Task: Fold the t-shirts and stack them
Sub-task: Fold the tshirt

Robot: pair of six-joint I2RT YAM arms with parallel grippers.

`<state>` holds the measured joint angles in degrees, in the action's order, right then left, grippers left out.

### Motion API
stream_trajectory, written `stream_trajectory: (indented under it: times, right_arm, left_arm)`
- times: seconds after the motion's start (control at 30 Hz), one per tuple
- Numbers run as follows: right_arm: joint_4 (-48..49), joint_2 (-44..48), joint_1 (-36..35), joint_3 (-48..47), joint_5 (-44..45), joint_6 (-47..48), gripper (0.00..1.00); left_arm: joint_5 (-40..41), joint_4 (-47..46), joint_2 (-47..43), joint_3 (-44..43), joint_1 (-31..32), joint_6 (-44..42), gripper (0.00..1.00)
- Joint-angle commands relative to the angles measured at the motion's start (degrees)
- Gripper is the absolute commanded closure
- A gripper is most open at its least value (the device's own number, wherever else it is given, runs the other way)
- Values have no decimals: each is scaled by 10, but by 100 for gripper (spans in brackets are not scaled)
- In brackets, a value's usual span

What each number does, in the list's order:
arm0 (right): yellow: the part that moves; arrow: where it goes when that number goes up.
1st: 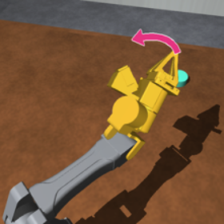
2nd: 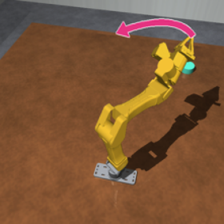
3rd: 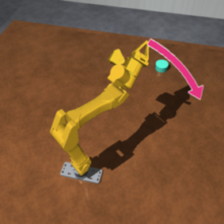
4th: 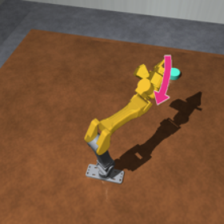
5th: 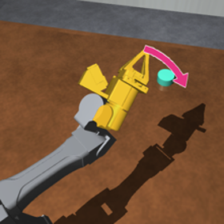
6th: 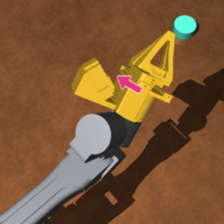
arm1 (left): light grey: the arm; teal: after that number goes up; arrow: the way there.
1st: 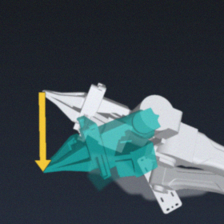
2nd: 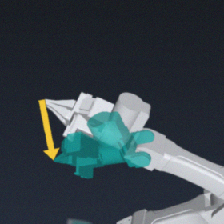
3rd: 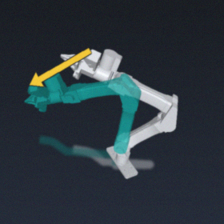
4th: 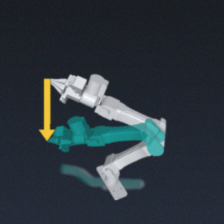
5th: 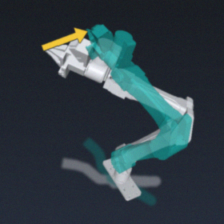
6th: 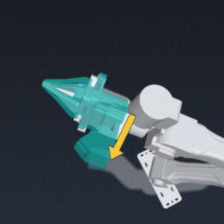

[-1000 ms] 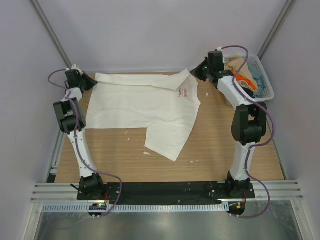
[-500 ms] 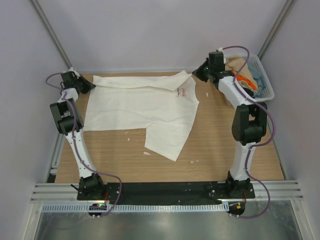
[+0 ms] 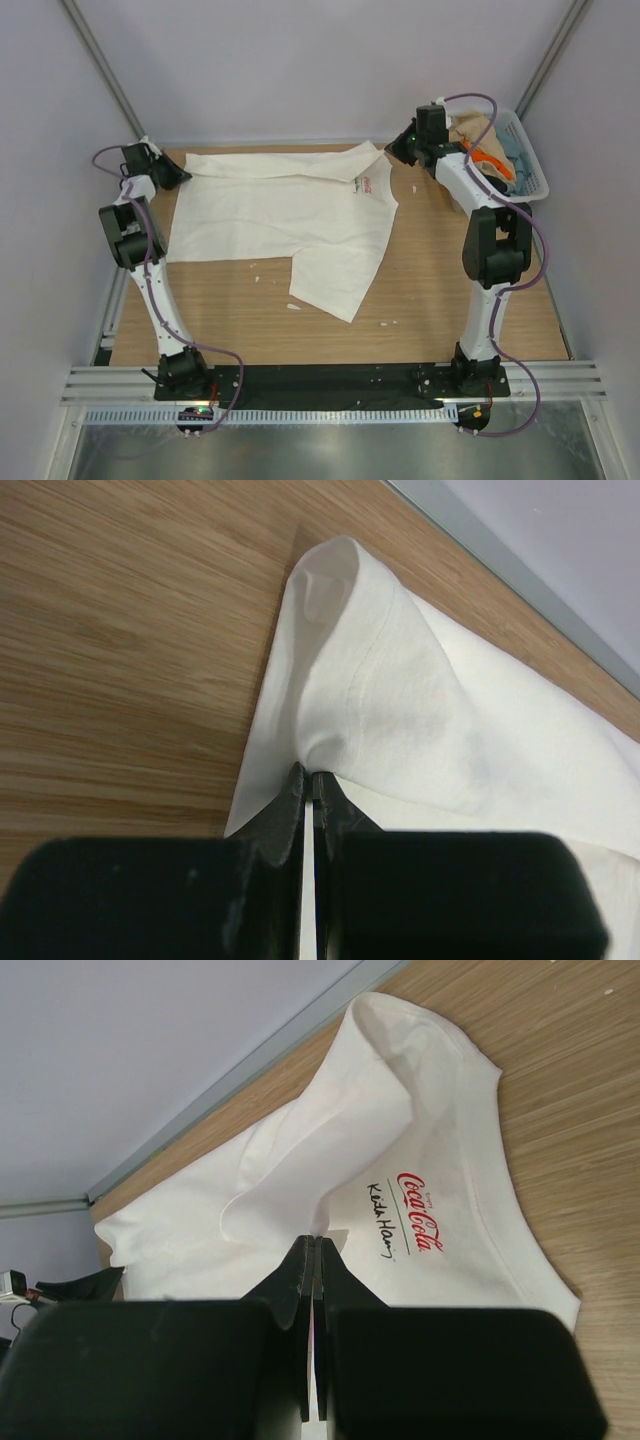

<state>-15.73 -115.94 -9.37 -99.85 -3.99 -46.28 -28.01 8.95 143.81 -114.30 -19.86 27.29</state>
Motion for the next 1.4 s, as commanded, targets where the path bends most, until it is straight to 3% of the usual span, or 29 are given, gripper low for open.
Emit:
stream_trajectory:
  times: [0.0,0.37,0.73,1.13,1.23,1.33,1.37]
  right_arm:
    - [14,-1,3,-10,14,16,99]
    - [8,-5,5,-15,22,30,99]
    - [6,-12,7,-16,17,30,99]
    - [-2,-24,8,-22,19,36,99]
    - [-6,-25,8,-22,14,39,99]
    - [-23,-20,8,-10,1,49,94]
    - [-32,-15,8,-7,-1,56,88]
  left_arm:
    - [19,28,-48,5,-5,-21,99]
    - [10,78,-55,-13,-15,-14,100]
    - [-35,57,-56,-32,-24,32,100]
    - [-5,135,-78,-12,-26,-7,98]
    - [-12,136,-81,-7,-26,-12,93]
    - [8,150,-87,-9,-26,-22,72]
    - [22,154,-91,-9,-26,-25,60]
